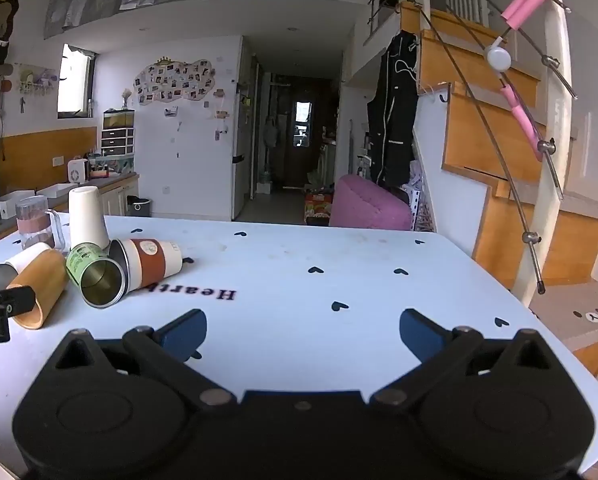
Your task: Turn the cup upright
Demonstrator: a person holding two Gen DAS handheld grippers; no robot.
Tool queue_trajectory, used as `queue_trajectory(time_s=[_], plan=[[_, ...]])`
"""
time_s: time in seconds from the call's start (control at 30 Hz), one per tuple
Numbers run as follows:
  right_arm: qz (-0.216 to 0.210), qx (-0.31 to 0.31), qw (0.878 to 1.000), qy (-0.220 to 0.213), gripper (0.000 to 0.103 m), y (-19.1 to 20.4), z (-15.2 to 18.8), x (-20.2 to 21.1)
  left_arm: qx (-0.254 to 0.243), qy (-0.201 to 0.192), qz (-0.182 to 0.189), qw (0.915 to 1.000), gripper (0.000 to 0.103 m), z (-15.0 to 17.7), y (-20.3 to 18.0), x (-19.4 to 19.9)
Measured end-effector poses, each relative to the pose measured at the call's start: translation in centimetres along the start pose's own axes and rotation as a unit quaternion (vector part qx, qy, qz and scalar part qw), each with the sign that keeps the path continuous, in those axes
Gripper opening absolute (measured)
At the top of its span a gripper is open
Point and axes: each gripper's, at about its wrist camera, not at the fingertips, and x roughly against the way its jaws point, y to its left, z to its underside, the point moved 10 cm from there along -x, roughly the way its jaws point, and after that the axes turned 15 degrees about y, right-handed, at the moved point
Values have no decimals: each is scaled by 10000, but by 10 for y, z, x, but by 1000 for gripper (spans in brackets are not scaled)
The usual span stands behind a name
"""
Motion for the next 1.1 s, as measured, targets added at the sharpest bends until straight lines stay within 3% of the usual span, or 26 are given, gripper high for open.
queue_trajectory(time_s=[1.1], plan=[[13,-2,10000,53,103,0,3,-4,20,80,53,10000,103,4,-4,-5]])
